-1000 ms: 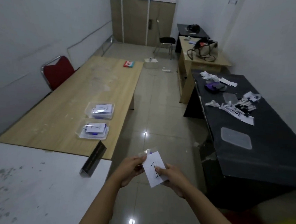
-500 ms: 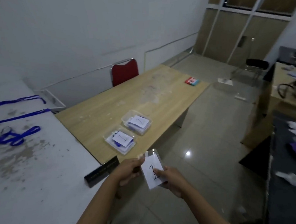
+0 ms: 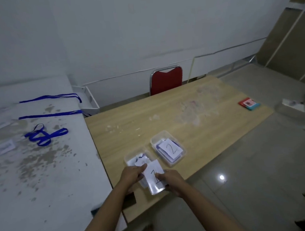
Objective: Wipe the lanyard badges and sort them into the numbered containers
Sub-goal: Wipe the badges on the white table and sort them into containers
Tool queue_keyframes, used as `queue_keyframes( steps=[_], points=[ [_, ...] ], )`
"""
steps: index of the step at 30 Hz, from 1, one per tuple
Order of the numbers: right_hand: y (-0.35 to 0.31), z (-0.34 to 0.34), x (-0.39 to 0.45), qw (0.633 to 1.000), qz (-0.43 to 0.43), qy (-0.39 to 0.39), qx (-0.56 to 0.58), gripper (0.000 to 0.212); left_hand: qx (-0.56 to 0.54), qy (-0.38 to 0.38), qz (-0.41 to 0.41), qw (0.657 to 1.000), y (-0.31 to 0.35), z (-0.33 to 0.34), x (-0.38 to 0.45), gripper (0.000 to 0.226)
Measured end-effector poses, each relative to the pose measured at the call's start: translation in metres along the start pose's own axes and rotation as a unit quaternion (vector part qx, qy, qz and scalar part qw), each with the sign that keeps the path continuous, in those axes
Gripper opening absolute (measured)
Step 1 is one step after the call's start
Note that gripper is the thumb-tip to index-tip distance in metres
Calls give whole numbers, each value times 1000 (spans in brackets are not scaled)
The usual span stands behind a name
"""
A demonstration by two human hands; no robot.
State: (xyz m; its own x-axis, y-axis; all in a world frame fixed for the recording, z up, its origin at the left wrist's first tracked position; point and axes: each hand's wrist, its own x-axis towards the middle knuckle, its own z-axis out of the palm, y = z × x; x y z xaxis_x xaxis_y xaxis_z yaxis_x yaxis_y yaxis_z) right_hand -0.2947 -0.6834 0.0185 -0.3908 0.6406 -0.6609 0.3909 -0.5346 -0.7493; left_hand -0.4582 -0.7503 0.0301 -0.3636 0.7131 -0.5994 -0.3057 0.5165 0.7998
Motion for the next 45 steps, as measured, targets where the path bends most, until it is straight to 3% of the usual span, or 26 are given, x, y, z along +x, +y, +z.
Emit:
queue_keyframes(
  steps=[4, 8, 10, 13, 17, 21, 24, 27, 28, 31, 34, 36, 39, 41, 43, 45],
  points=[
    [-21, 9, 49, 999, 40, 7, -33, 29, -29, 35, -29, 999, 9, -2, 43, 23],
    [-37, 17, 79, 993, 100, 19, -56, 26, 56, 104, -20, 993, 10, -5, 68, 3],
    [-39, 21, 91, 989, 119, 18, -86, 22, 150, 101, -14, 983, 6, -4, 76, 20],
    [-40, 25, 101, 985, 135, 22, -105, 13, 249, 91, -12, 964, 4, 0, 81, 24],
    [-42, 25, 107, 984, 128, 21, -124, 15, 269, 111, 2, 957, -5, 1, 87, 20],
    [-39, 25, 107, 988, 135, 21, -73, 17, 254, 116, 12, 960, -12, 0, 90, 15],
    [-33, 26, 106, 989, 97, 32, -103, 11, 260, 118, 20, 958, -15, 0, 96, 13],
    [-30, 26, 99, 977, 63, 20, -202, 12, 267, 126, 17, 955, -15, 3, 97, 12],
    [-27, 26, 97, 975, 53, 20, -215, 8, 262, 133, 18, 956, -16, 4, 98, 15],
    [-20, 25, 91, 973, 8, 26, -228, 23, 260, 137, -3, 956, -17, 7, 100, 29],
    [-20, 26, 84, 956, -86, 39, -279, 18, 272, 137, -8, 952, -16, 9, 103, 36],
    [-21, 25, 80, 938, -119, 39, -325, 15, 279, 139, -14, 950, -17, 10, 104, 40],
    [-16, 19, 86, 857, -176, 34, -482, 18, 282, 147, -20, 948, -17, 11, 104, 43],
    [-21, 17, 85, 819, -233, 42, -523, 19, 281, 144, -12, 949, -18, 12, 104, 44],
    [-23, 19, 77, 856, -263, 84, -438, 33, 275, 141, -5, 951, -19, 12, 103, 45],
    [-17, 14, 76, 894, -239, 122, -359, 36, 272, 139, 4, 952, -20, 12, 102, 45]
  ],
)
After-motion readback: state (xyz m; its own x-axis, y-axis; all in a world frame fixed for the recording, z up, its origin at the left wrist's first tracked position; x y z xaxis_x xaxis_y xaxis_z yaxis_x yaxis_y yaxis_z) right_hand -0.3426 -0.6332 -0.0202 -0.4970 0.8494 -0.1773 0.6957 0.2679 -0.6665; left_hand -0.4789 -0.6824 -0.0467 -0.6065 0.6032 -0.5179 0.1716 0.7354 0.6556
